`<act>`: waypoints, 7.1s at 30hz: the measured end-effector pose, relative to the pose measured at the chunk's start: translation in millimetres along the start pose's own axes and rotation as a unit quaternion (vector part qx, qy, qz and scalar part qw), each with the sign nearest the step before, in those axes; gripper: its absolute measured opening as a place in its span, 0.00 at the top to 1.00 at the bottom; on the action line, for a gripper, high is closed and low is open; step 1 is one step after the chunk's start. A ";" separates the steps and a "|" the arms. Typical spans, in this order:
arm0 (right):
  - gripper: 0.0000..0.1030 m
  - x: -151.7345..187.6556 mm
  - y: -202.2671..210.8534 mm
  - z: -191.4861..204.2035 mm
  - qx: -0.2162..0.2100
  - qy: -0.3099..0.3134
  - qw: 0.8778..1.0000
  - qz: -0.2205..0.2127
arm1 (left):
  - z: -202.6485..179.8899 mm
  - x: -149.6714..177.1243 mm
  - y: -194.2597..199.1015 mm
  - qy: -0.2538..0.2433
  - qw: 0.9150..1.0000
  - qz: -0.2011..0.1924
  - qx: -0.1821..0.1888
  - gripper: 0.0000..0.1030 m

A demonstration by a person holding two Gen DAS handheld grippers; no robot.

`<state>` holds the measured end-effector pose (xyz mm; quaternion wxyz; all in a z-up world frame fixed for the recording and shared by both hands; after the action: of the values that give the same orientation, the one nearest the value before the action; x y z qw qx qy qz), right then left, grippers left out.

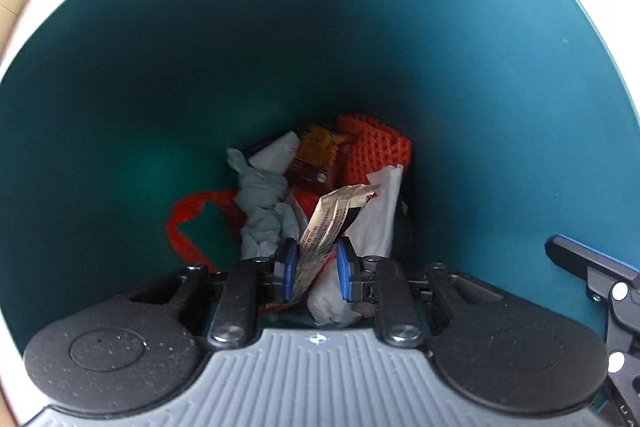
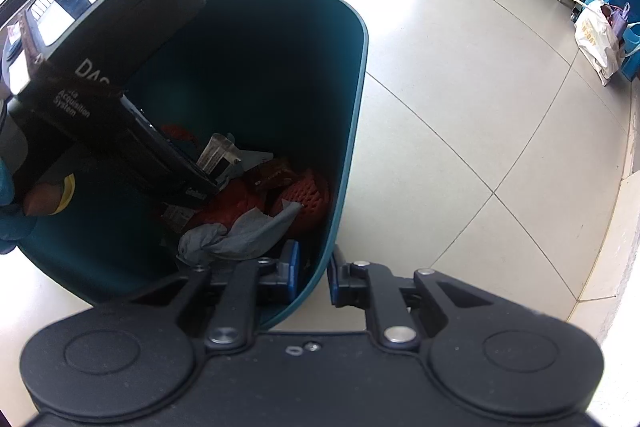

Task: Collect trash
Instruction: 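Open the left tool to drop the wrapper and withdraw, then lower the left tool to the cabbage leaf and grasp it, then carry the cabbage leaf with the left tool over the bin, then open the left tool to drop the cabbage leaf into the bin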

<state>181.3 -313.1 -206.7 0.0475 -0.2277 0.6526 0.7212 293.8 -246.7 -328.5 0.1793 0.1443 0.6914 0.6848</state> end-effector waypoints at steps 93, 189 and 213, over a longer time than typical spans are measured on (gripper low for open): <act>0.85 8.5 -27.0 18.9 0.029 0.036 0.999 0.025 | 211.7 125.4 -169.4 0.240 0.970 0.008 0.028 0.00; 0.87 6.9 -13.4 8.1 0.013 0.014 1.000 0.011 | -2.9 -14.6 -15.7 -0.037 0.999 -0.010 -0.037 0.23; 0.78 -9.0 26.0 8.0 0.006 0.001 1.000 -0.009 | 0.7 13.3 61.8 -0.014 0.996 -0.082 0.023 0.16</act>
<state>177.7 -307.0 -178.9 0.0542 -0.2339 0.6547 0.7167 279.3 -238.9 -267.4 0.2411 0.1004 0.7142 0.6494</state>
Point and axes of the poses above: each gripper's, at about its wrist camera, not at the fingertips, and y roughly against the way its jaws point, z to its left, x to its underside, the point moved 10 cm from there along -y, roughly the way its jaws point, and after that the axes turned 2 degrees about -x, right-handed, at the moved point
